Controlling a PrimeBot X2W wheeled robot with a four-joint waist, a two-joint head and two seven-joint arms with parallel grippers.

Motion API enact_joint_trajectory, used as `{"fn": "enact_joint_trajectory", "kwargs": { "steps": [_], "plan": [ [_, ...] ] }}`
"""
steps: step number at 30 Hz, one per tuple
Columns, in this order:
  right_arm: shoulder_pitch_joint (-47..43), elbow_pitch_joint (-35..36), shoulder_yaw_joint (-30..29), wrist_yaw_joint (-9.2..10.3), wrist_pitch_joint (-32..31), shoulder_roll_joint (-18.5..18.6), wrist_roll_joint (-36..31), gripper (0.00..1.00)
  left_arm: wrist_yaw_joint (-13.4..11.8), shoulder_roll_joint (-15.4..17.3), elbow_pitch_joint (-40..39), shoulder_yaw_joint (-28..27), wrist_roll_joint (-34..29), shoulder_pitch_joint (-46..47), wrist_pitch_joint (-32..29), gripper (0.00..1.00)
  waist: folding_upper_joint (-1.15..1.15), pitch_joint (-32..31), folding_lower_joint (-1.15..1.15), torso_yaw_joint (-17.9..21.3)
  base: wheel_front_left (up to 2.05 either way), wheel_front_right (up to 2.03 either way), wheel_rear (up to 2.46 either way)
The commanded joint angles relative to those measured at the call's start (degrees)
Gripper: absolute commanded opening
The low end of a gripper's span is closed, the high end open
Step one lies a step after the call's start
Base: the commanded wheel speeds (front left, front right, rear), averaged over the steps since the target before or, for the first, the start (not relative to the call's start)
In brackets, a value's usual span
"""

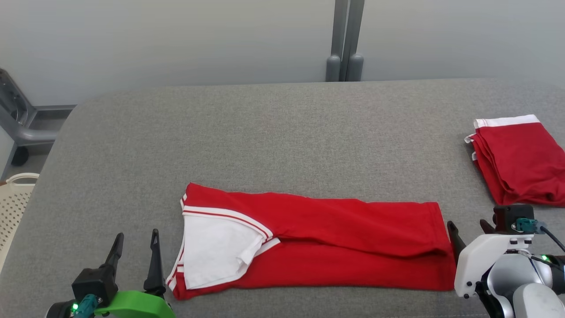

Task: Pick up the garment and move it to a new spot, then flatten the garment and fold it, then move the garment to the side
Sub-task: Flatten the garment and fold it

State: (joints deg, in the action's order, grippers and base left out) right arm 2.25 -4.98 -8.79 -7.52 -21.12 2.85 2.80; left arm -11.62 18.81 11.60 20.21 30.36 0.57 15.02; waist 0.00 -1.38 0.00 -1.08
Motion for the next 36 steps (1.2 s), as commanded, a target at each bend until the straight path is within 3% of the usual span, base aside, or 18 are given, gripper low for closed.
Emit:
{"fn": "enact_joint_trajectory", "kwargs": {
  "steps": [1, 20, 32, 33, 35, 36],
  "plan": [
    [0.3, -1.2, -0.6, 0.08, -0.9, 0.1, -0.9, 1.00, 0.2, -0.2, 0.1, 0.1, -0.6, 0.8, 0.2, 1.00, 0.00, 0.6, 0.00, -0.5, 0.00, 0.00, 0.00],
    [4.4, -14.2, -2.5, 0.07, 0.4, 0.1, -1.6, 1.00, 1.9, -0.8, 1.9, 0.6, -1.1, 4.2, 0.2, 1.00, 0.00, 5.4, 0.00, -3.0, 0.00, 0.00, 0.00],
    [7.7, -23.0, -2.5, 0.04, 1.5, 0.0, 2.8, 1.00, 2.5, -0.5, 2.7, 1.1, -1.0, 6.0, 0.1, 1.00, 0.00, 7.2, 0.00, -4.0, 0.00, 0.00, 0.00],
    [8.1, -23.6, -2.3, 0.04, 1.5, -0.1, 3.4, 0.91, 2.6, -0.5, 2.7, 1.1, -0.9, 6.2, 0.1, 1.00, 0.00, 7.3, 0.00, -4.0, 0.00, 0.00, 0.00],
    [8.7, -24.7, -1.8, 0.03, 1.6, -0.2, 4.2, 0.35, 2.6, -0.5, 2.9, 1.1, -0.9, 6.2, 0.1, 1.00, 0.00, 7.3, 0.00, -4.1, 0.00, 0.00, 0.00],
    [8.9, -25.1, -1.6, 0.03, 1.6, -0.2, 4.5, 0.25, 2.6, -0.6, 3.0, 1.1, -0.9, 6.2, 0.1, 1.00, 0.00, 7.3, 0.00, -4.1, 0.00, 0.00, 0.00]
  ]
}}
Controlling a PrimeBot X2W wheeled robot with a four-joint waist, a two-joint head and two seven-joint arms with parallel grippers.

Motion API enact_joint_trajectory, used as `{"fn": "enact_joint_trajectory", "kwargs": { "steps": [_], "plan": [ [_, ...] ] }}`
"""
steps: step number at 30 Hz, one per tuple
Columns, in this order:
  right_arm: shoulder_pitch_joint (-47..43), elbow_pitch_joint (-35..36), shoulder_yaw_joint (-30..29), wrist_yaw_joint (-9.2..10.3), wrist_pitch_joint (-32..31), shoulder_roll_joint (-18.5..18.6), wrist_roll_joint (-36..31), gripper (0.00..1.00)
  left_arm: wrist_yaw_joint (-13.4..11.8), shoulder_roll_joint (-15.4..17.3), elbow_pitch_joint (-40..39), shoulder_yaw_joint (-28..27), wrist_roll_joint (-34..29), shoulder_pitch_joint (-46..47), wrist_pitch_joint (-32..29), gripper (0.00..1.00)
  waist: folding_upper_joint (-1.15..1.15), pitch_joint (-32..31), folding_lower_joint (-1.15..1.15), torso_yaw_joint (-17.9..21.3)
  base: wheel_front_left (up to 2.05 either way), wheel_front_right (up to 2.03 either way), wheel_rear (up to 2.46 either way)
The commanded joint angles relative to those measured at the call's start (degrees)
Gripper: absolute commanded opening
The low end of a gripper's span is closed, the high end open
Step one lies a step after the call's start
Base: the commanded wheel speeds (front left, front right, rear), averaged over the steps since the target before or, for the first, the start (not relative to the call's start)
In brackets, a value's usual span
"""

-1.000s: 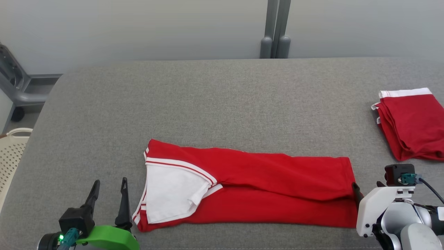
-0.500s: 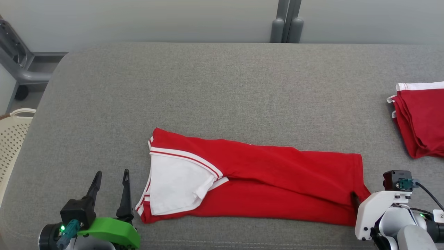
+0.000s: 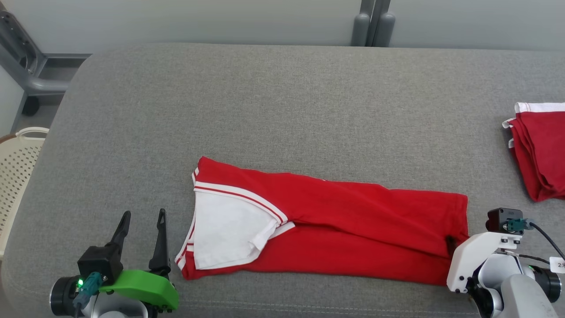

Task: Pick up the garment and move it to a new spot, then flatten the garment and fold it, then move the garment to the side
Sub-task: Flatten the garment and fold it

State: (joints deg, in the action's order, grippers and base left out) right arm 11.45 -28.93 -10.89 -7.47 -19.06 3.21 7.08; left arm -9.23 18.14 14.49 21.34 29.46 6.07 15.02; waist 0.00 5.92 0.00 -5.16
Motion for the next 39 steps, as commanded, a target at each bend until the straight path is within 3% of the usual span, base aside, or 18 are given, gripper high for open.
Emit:
{"fn": "enact_joint_trajectory", "kwargs": {
  "steps": [1, 2, 3, 13, 30, 35, 39],
  "plan": [
    [-0.1, -1.5, 0.6, -0.01, -0.2, -0.6, 0.5, 0.15, 0.2, 0.1, 0.1, 0.0, 0.1, 0.7, 0.1, 1.00, 0.00, 0.0, 0.00, 0.0, 0.00, 0.00, 0.00],
    [0.0, -1.7, 0.6, -0.01, 0.0, -0.5, 0.4, 0.02, 0.3, 0.0, 0.2, 0.0, 0.2, 0.7, 0.1, 1.00, 0.00, -0.1, 0.00, 0.0, 0.00, 0.00, 0.00],
    [0.1, -2.0, 0.6, -0.01, 0.2, -0.5, 0.3, 0.00, 0.2, 0.0, 0.2, 0.0, 0.2, 0.7, 0.1, 1.00, 0.00, -0.2, 0.00, 0.0, 0.00, 0.00, 0.00],
    [1.2, 0.1, -4.3, 0.06, 1.5, -0.1, -3.4, 0.00, 0.5, -0.3, 0.9, 0.2, 0.1, -0.4, 0.1, 1.00, 0.00, -1.9, 0.00, 0.5, 0.00, 0.00, 0.00],
    [-3.3, 13.9, -19.3, 0.04, -4.0, -0.2, -7.7, 0.00, 0.0, 0.0, 0.8, 0.4, 0.7, -3.1, 0.1, 1.00, 0.00, -6.0, 0.00, 1.8, 0.00, 0.00, 0.00],
    [-4.5, 17.7, -20.3, 0.04, -5.5, -0.2, -8.6, 0.00, -0.3, 0.2, 0.4, 0.4, 0.8, -3.4, 0.1, 1.00, 0.00, -6.4, 0.00, 1.9, 0.00, 0.00, 0.00],
    [-5.2, 19.4, -16.7, 0.02, -6.9, -0.3, -7.0, 0.00, -0.4, 0.3, 0.0, 0.5, 0.9, -3.3, -0.1, 1.00, 0.00, -6.4, 0.00, 2.0, 0.00, 0.00, 0.00]
  ]
}}
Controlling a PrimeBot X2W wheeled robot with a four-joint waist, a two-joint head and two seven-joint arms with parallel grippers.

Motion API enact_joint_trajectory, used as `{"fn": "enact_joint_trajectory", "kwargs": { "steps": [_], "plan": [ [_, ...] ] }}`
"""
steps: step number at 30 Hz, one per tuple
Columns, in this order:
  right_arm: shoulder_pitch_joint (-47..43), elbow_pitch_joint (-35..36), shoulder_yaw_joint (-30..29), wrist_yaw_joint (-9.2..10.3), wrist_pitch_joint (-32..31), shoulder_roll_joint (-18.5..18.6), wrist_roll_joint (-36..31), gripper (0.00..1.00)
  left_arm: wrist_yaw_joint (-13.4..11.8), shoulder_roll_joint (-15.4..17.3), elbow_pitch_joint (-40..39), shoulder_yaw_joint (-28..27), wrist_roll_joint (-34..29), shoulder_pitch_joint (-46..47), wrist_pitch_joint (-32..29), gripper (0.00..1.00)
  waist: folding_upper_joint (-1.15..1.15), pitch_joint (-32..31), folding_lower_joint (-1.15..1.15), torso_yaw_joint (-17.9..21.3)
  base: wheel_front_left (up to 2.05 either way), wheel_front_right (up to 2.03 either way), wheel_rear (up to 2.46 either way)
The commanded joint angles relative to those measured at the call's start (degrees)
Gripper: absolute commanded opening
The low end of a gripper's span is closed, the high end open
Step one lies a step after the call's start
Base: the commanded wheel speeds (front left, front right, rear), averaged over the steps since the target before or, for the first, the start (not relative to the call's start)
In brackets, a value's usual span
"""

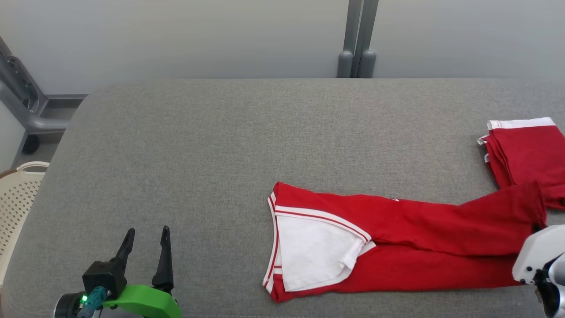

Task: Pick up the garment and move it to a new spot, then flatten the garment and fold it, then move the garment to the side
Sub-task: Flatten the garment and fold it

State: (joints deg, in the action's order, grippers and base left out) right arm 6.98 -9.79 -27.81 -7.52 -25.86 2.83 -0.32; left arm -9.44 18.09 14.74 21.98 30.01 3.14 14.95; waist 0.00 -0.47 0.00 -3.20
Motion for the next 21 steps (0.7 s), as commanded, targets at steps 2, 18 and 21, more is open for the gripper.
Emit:
{"fn": "enact_joint_trajectory", "kwargs": {
  "steps": [2, 18, 21],
  "plan": [
    [-0.5, 0.7, 2.4, 0.08, -0.4, 0.2, 2.1, 0.00, -0.2, 0.3, -0.4, -0.1, 0.5, -0.3, 0.0, 1.00, 0.00, 0.2, 0.00, 0.0, 0.00, 0.00, 0.00],
    [3.9, -4.5, 31.4, 0.05, 0.3, 0.1, 16.0, 0.00, -0.2, 0.7, -0.6, 0.0, 0.2, 1.3, 0.0, 1.00, 0.00, 1.4, 0.00, -1.7, 0.00, 0.00, 0.00],
    [6.3, -6.6, 36.6, 0.05, 0.9, 0.2, 18.4, 0.00, 0.1, 0.6, -0.3, 0.3, 0.2, 1.7, 0.0, 1.00, 0.00, 1.7, 0.00, -2.2, 0.00, 0.00, 0.00]
  ]
}}
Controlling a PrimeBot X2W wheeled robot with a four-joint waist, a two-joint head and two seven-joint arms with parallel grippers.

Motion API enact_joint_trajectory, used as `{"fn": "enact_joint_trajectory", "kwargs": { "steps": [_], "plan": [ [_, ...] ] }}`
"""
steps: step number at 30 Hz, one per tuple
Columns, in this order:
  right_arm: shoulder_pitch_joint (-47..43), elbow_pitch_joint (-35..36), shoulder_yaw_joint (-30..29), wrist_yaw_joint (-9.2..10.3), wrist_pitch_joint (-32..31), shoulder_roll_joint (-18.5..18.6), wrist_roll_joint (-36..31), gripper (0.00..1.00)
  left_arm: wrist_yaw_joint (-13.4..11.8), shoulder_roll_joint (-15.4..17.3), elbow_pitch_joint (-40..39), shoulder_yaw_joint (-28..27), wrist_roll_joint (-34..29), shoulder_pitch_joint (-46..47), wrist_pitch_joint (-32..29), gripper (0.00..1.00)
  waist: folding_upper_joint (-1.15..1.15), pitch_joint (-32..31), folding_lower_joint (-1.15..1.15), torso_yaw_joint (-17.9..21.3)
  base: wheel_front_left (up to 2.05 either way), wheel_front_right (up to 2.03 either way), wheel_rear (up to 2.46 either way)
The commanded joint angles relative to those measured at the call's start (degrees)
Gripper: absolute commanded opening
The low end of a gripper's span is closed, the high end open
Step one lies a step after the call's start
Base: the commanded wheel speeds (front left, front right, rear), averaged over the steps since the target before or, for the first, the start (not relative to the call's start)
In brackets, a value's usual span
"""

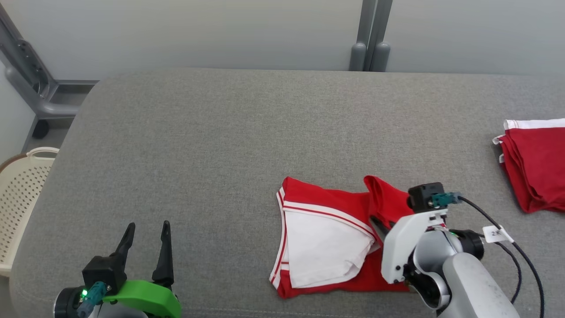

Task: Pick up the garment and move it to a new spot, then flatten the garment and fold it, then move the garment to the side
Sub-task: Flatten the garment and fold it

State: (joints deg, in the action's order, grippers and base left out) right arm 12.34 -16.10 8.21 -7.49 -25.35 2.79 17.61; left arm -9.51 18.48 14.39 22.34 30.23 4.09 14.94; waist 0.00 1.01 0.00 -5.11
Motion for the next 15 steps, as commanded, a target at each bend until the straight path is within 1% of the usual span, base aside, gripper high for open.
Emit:
{"fn": "enact_joint_trajectory", "kwargs": {
  "steps": [1, 2, 6, 15],
  "plan": [
    [1.8, -1.0, 1.9, 0.02, 0.6, 0.2, 1.0, 0.00, 0.4, 0.1, 0.2, 0.1, 0.0, 1.0, 0.0, 1.00, 0.00, 0.3, 0.00, -0.4, 0.00, 0.00, 0.00],
    [3.6, -2.7, 4.7, 0.02, 1.0, 0.2, 2.2, 0.00, 0.5, -0.1, 0.4, 0.4, -0.1, 1.5, 0.0, 1.00, 0.00, 0.4, 0.00, -0.9, 0.00, 0.00, 0.00],
    [6.9, -6.1, 9.0, 0.02, 1.9, 0.2, 3.8, 0.00, 0.8, -0.3, 0.9, 0.8, -0.2, 2.1, 0.0, 1.00, 0.00, 0.6, 0.00, -1.9, 0.00, 0.00, 0.00],
    [11.8, -12.3, 14.6, 0.02, 3.7, 0.2, 6.6, 0.00, 1.3, -0.8, 1.8, 1.2, -0.2, 2.8, 0.1, 1.00, 0.00, 1.2, 0.00, -3.8, 0.00, 0.00, 0.00]
  ]
}}
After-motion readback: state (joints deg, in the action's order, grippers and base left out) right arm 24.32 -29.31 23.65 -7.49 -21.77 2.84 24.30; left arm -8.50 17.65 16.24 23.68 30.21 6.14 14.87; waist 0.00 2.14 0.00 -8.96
